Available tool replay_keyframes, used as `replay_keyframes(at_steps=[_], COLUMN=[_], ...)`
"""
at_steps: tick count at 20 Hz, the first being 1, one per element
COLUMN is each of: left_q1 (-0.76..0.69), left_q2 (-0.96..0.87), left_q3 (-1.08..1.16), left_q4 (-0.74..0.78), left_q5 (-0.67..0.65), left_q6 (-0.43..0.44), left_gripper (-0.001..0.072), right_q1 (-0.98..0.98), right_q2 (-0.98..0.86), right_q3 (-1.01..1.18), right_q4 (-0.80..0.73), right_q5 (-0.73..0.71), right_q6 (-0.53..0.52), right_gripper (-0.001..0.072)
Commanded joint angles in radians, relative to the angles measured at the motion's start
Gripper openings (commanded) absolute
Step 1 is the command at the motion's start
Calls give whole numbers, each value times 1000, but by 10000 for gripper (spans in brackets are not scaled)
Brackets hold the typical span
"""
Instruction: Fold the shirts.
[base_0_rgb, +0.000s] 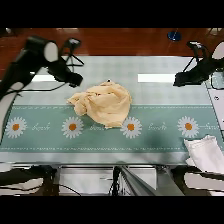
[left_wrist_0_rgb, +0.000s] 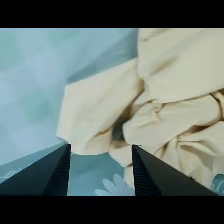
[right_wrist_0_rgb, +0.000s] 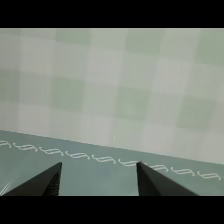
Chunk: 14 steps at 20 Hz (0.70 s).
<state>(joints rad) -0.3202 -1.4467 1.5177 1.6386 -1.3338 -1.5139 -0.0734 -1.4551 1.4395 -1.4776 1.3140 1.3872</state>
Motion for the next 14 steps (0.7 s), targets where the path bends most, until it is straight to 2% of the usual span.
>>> replay_keyframes(at_steps=[1, 4, 7, 8, 10, 11, 14], left_q1=[138, 271, 359, 382, 411, 414, 413], left_q2=[121, 184, 208, 206, 203, 199, 158], left_q3=[-37, -218, -452, -511, -589, -605, -606], left_q4=[-48, -288, -467, -531, -653, -691, -757], left_q5=[-15, -44, 24, 67, 175, 224, 316], left_q6=[16, 113, 172, 180, 211, 222, 221], left_gripper=[462, 462, 464, 502, 685, 720, 720], right_q1=[0, 0, 0, 0, 0, 0, 0], right_q2=[0, 0, 0, 0, 0, 0, 0], right_q3=[0, 0, 0, 0, 0, 0, 0], right_q4=[3, 4, 7, 7, 15, 23, 40], right_q5=[11, 13, 13, 13, 10, 10, 10], right_q6=[-5, -5, -5, -5, -5, -8, -18], right_gripper=[543, 542, 543, 543, 543, 543, 543])
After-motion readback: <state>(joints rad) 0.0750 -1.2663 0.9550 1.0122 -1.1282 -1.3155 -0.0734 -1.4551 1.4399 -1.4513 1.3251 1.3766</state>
